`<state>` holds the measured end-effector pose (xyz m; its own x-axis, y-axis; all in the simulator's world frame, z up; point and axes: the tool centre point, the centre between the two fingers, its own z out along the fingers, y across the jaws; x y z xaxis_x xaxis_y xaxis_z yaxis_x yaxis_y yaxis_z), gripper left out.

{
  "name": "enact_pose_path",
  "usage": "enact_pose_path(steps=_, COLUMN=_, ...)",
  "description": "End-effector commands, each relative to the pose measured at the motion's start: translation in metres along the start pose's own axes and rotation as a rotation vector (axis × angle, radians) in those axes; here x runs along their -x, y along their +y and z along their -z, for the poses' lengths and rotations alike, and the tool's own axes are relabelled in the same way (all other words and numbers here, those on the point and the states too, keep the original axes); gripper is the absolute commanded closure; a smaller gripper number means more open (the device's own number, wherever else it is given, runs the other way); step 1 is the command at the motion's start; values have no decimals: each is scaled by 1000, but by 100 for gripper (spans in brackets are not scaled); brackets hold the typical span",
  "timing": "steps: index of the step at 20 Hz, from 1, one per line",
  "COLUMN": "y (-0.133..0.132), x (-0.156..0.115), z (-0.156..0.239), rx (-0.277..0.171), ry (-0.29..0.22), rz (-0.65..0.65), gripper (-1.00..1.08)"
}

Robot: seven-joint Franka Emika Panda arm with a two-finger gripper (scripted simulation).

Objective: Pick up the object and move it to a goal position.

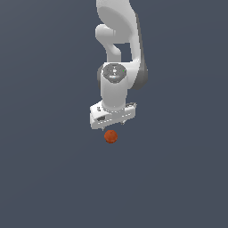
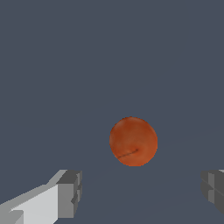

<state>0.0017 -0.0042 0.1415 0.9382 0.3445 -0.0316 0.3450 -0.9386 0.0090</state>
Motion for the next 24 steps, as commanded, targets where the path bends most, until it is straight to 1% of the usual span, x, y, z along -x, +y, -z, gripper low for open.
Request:
enact_pose_path(steps=1, y=1, x=0, z=-4, rx=0, ry=1, rz=68, gripper=-92)
enact_pose_path(steps=24, y=11, x=0, z=-37, rx=3, ry=24, rz=675, gripper=-92)
